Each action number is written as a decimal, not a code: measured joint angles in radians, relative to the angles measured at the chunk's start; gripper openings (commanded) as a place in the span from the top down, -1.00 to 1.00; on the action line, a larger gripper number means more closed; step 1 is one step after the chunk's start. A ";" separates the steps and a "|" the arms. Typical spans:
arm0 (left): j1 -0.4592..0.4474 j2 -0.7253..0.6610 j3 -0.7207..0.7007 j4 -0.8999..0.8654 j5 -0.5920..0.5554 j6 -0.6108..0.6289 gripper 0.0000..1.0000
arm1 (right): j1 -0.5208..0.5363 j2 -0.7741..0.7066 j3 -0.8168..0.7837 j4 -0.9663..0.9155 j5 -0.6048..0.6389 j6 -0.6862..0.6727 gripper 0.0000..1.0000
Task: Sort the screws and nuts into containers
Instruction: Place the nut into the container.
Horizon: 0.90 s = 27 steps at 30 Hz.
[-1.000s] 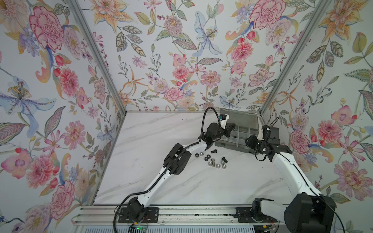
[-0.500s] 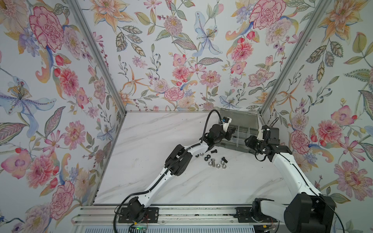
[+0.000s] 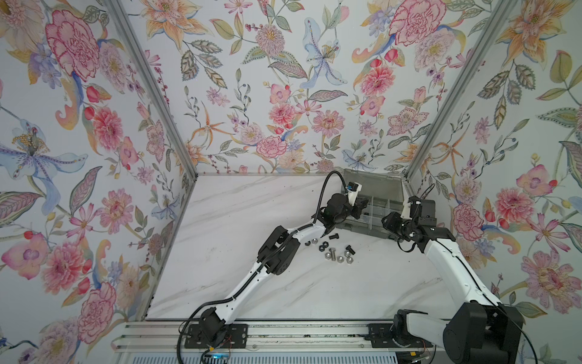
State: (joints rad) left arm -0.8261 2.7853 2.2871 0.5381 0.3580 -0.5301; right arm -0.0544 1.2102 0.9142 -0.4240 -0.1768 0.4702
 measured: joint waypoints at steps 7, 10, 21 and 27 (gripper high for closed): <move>0.000 0.000 0.000 -0.007 0.000 0.000 0.54 | 0.000 -0.003 0.000 0.000 -0.003 0.000 0.11; 0.000 0.000 0.000 -0.007 0.000 0.000 0.43 | 0.000 -0.010 0.000 0.002 -0.004 0.000 0.11; 0.024 -0.273 -0.334 -0.086 -0.032 0.030 0.04 | 0.022 0.012 0.011 0.009 -0.070 -0.034 0.01; 0.143 -0.633 -0.647 -0.094 -0.049 -0.009 -0.22 | 0.126 0.102 0.108 0.011 -0.082 -0.091 -0.07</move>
State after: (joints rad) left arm -0.6834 2.1525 1.6398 0.4442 0.3088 -0.5392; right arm 0.0715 1.3125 1.0218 -0.4129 -0.2584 0.3794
